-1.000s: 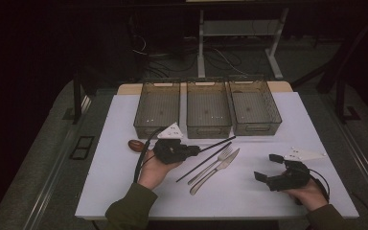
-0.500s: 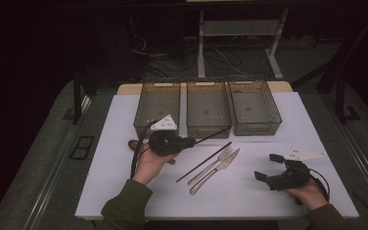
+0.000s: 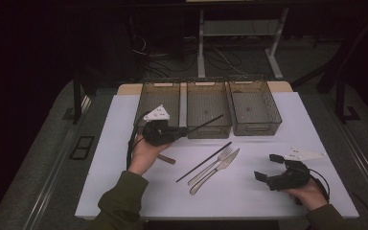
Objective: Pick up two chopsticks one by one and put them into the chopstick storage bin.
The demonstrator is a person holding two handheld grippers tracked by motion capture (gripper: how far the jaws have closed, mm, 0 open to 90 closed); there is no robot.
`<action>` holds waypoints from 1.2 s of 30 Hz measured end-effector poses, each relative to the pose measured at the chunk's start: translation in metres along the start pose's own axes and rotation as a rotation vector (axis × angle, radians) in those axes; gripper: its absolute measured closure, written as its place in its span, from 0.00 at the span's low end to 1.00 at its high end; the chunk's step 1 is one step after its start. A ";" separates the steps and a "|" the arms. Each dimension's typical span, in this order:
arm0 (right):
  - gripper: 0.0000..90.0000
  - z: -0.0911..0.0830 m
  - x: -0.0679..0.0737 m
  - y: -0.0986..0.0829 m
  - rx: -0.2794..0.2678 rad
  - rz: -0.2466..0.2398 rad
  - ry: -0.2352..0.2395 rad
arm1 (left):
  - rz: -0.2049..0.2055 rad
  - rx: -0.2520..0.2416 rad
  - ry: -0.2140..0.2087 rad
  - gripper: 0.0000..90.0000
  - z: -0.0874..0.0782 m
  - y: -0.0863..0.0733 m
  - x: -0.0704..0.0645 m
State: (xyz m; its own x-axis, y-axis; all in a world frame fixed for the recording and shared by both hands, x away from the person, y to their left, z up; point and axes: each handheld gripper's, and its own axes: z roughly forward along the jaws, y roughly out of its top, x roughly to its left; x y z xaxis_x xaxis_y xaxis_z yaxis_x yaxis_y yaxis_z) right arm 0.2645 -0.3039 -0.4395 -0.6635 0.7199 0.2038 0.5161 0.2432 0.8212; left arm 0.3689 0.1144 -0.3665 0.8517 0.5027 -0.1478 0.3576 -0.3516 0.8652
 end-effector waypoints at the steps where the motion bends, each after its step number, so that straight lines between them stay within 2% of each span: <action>1: 0.03 0.000 0.000 0.000 0.002 0.001 0.000 | -0.005 -0.009 0.007 0.95 -0.002 0.002 0.003; 7: 0.03 0.000 0.000 0.000 -0.002 -0.001 -0.003 | 0.003 -0.013 0.052 0.95 -0.009 0.014 0.020; 13: 0.03 0.000 0.000 -0.001 0.003 0.001 -0.001 | -0.009 -0.019 0.087 0.95 -0.013 0.021 0.035; 20: 0.03 0.000 0.000 0.000 0.004 -0.004 0.000 | -0.040 -0.029 0.139 0.95 -0.018 0.027 0.054; 27: 0.03 0.000 0.000 0.000 -0.002 0.000 0.001 | -0.070 -0.015 0.219 0.95 -0.023 0.031 0.073; 32: 0.03 0.000 0.000 0.000 -0.002 0.002 0.003 | -0.116 -0.023 0.273 0.95 -0.024 0.030 0.087; 36: 0.03 0.000 0.000 0.000 -0.006 0.001 0.001 | -0.135 -0.003 0.321 0.95 -0.022 0.027 0.096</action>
State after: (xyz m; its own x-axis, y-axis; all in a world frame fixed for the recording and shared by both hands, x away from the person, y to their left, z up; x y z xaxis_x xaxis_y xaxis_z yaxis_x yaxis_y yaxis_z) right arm 0.2646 -0.3043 -0.4400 -0.6640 0.7191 0.2050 0.5130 0.2387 0.8245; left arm 0.4524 0.1705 -0.3469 0.6326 0.7676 -0.1031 0.4576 -0.2631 0.8493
